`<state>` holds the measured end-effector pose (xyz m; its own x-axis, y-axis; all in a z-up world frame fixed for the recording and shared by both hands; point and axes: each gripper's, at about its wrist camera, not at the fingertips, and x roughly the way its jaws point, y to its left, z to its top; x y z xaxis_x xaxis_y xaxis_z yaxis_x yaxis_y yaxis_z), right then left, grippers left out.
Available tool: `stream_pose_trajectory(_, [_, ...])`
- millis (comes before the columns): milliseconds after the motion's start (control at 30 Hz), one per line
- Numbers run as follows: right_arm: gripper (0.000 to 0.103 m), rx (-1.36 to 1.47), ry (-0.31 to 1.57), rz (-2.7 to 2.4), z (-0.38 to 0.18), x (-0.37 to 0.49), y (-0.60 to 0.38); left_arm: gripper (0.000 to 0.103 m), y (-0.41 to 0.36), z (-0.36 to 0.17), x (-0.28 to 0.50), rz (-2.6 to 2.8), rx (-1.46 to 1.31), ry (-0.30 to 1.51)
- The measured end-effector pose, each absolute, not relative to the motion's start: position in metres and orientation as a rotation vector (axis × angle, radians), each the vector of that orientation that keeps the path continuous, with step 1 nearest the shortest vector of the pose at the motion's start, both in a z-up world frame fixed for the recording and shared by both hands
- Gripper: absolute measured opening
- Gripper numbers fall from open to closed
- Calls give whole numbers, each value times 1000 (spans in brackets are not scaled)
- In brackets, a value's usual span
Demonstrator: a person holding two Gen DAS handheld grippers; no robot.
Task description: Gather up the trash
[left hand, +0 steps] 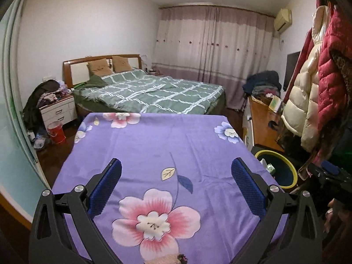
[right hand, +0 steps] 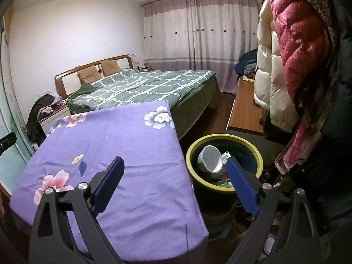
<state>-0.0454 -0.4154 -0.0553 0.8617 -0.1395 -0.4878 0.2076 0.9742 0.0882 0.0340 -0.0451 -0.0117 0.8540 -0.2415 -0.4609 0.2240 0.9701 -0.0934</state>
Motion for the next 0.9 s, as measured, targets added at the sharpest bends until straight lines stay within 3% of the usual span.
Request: stream_pose_trajectory(900, [91,132,471,-154,-46,-49,-399,98,-34,-13,22,-210,-41,502])
